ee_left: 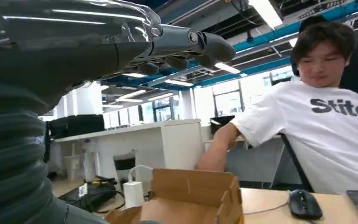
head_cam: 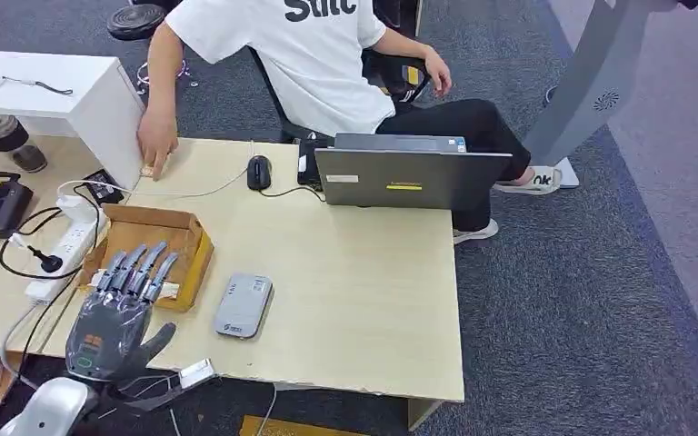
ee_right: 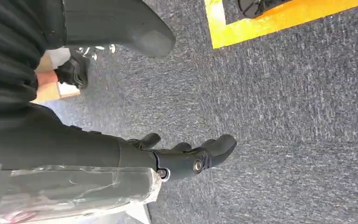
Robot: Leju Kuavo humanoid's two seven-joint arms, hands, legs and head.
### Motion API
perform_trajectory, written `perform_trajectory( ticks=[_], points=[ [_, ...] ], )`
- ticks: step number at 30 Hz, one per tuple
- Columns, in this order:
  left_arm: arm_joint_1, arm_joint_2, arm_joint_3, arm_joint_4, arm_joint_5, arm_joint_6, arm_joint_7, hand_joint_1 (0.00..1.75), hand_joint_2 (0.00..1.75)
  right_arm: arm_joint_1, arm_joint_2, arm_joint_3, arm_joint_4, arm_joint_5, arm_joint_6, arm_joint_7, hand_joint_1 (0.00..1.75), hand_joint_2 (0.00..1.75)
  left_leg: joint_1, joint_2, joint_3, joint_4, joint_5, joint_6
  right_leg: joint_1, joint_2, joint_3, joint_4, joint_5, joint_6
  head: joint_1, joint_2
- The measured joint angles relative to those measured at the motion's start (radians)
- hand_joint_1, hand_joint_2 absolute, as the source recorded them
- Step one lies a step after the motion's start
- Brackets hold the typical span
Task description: Pass the card to the sensor for recognition and then transmit it.
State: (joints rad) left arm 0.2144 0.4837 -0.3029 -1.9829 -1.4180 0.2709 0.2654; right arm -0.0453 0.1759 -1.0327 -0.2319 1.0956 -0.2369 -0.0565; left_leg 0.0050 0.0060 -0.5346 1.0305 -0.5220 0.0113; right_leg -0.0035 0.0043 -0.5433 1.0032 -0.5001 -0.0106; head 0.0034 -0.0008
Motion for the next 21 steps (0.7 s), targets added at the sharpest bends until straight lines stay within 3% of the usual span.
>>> perform_trajectory(
  ticks=[6,21],
  points=[
    [0.053,-0.026,0.069,0.004,-0.006,-0.058,0.085,0.0,1.75,0.0,0.006,-0.011,-0.001,0.005,-0.001,0.011,0.0,1.75,0.0,0.0,0.0,0.0,0.0,0.0,0.0,0.0,0.0,0.0,0.0,0.0,0.0,0.0],
    [0.066,-0.097,0.171,0.056,0.001,-0.085,0.081,0.0,1.75,0.0,0.01,-0.024,-0.009,0.031,-0.001,0.011,0.0,1.75,0.0,0.0,0.0,0.0,0.0,0.0,0.0,0.0,0.0,0.0,0.0,0.0,0.0,0.0]
  ],
)
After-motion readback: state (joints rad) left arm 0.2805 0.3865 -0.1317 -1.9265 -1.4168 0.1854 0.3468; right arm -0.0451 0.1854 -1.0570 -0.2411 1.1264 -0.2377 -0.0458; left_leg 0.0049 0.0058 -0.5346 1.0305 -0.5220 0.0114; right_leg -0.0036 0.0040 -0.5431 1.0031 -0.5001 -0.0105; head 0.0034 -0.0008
